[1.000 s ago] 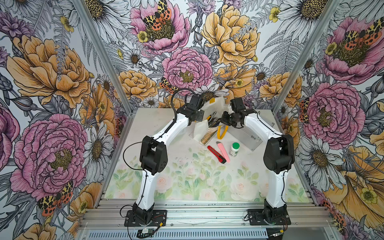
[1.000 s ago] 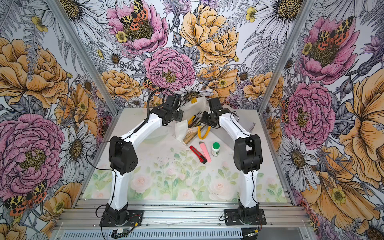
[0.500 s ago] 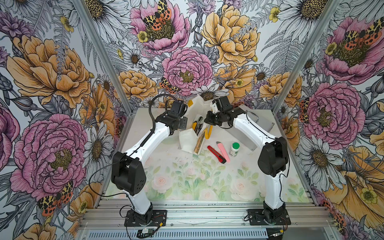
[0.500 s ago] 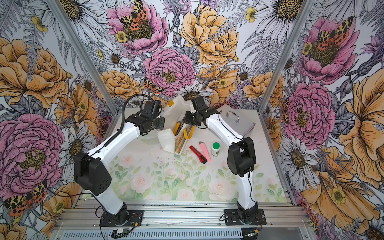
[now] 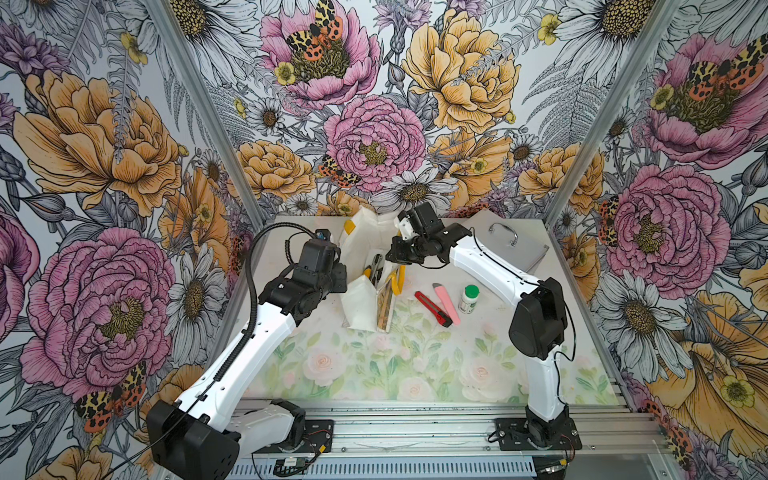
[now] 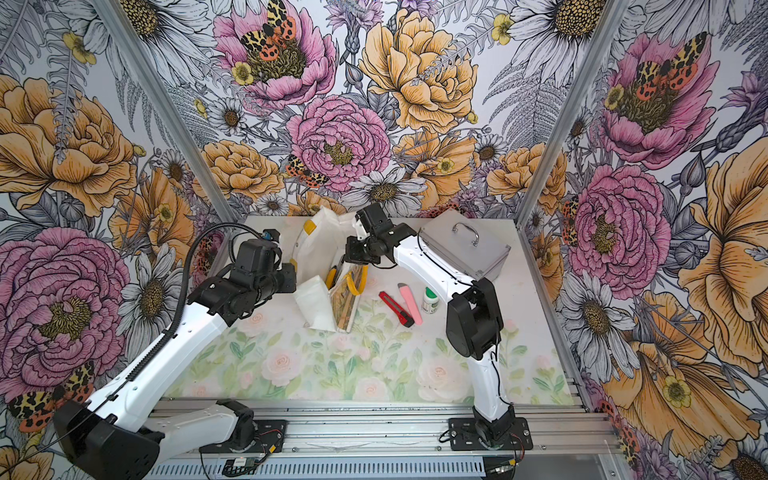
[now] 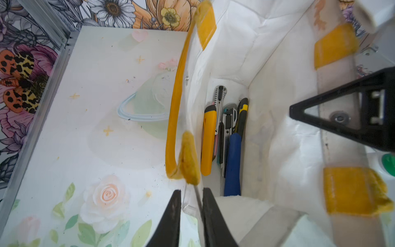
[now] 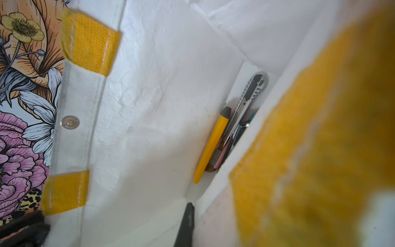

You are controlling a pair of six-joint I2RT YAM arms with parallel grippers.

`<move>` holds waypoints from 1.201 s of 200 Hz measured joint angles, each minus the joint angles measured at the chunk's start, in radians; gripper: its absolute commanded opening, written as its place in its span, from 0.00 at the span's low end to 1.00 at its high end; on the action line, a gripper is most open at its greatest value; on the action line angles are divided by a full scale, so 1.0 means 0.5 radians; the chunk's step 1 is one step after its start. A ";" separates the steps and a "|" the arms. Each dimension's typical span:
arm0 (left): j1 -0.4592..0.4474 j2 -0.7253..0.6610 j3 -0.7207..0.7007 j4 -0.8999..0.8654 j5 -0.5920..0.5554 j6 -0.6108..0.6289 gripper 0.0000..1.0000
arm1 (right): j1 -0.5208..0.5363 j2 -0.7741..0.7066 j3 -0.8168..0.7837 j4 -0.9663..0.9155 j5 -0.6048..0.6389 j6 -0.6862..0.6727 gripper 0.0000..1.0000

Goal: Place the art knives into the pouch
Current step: Adjust the pouch at the center of the board, then pick up the utility knife at the center of the board.

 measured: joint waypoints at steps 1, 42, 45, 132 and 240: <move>0.000 0.000 -0.005 0.000 0.001 -0.003 0.23 | 0.000 0.000 -0.002 -0.001 0.000 0.000 0.00; 0.002 0.011 -0.041 0.001 0.010 -0.072 0.86 | -0.012 -0.003 -0.052 0.014 0.031 -0.040 0.29; 0.003 0.011 -0.039 0.000 0.009 -0.071 0.90 | -0.015 -0.005 -0.054 0.017 0.037 -0.026 0.32; 0.203 0.180 0.307 0.064 0.223 -0.011 0.99 | -0.104 -0.346 -0.128 0.054 0.212 -0.152 0.49; 0.262 0.796 0.476 0.092 0.419 0.095 0.29 | -0.106 -0.841 -1.195 0.070 0.579 -0.573 0.40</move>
